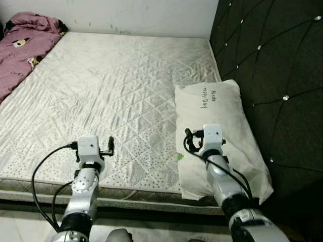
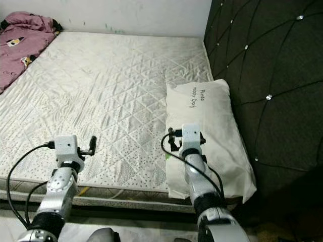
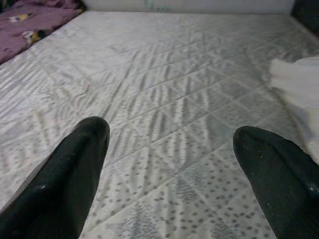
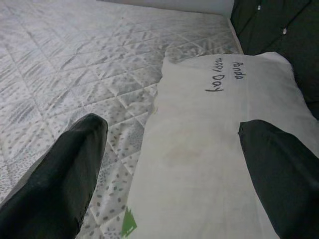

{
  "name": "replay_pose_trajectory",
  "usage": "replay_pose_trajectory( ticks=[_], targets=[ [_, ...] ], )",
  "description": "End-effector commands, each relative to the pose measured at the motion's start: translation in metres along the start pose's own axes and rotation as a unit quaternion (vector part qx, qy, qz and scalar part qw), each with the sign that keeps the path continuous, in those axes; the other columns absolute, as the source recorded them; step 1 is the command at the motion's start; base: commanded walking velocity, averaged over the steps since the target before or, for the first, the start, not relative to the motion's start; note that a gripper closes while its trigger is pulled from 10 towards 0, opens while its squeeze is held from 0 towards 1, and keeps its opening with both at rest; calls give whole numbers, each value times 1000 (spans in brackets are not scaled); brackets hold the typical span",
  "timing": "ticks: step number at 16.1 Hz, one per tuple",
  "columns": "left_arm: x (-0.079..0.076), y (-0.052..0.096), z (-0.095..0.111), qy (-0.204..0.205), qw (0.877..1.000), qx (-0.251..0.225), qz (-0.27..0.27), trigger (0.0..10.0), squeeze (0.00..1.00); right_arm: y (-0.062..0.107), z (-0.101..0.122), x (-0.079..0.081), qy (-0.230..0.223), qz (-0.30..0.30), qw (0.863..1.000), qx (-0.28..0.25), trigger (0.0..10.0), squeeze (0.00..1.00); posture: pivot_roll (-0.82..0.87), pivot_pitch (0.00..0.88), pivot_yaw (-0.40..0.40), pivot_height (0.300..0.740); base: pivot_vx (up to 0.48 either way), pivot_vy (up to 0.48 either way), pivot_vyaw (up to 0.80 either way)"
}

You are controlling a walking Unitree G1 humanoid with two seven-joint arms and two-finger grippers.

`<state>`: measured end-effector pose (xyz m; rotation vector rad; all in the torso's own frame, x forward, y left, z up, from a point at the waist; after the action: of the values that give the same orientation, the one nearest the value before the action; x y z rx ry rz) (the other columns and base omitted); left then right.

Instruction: Clean up the room

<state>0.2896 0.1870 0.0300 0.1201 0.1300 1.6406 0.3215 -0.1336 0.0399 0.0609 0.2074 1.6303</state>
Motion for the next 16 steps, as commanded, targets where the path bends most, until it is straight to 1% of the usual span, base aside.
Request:
replay_pose_trajectory(
  ticks=[1, 2, 5, 8, 10, 16],
  targets=[
    [-1, 1, 7, 5, 1000, -15, -9, 10000, 0, -1, 10, -6, -4, -7, 1000, -24, 10000, 0, -51, 0, -13, 740, 0, 0, 0],
    [-1, 5, 11, 13, 1000, -21, -18, 10000, 0, 1, 15, -13, -15, -21, 999, -35, 10000, 0, -55, 0, -12, 740, 0, 0, 0],
    [0, 7, 17, 16, 999, -30, -25, 10000, 0, 3, 23, -16, -22, -32, 998, -50, 10000, 0, -64, 0, -14, 740, 0, 0, 0],
    [3, 7, 26, 14, 999, -41, -14, 10000, 0, 3, 31, -17, -21, -31, 998, -58, 10000, 0, -60, 0, -22, 740, 0, 0, -800],
    [2, 6, 29, 21, 999, -42, -13, 10000, 0, 2, 33, -16, -26, -25, 998, -54, 10000, 0, -61, 0, -27, 740, 0, 364, -713],
    [2, 7, 32, 25, 999, -34, -14, 10000, 0, 2, 36, -17, -31, -24, 998, -45, 10000, 0, -64, 0, -29, 740, 0, 480, 0]
  ],
)
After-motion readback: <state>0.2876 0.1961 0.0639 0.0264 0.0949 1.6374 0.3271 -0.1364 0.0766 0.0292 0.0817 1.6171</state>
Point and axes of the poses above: a point about 5 cm out from each wrist's last joint towards the gripper, its own y axis pointing back from the gripper into the wrist, its own z axis along the axis of the wrist's last joint, x = y × z, the point moved 1 cm from there along -y, pointing out of the wrist towards the gripper, and after that the axes turned 2 degrees about y, right-handed, at the moved point
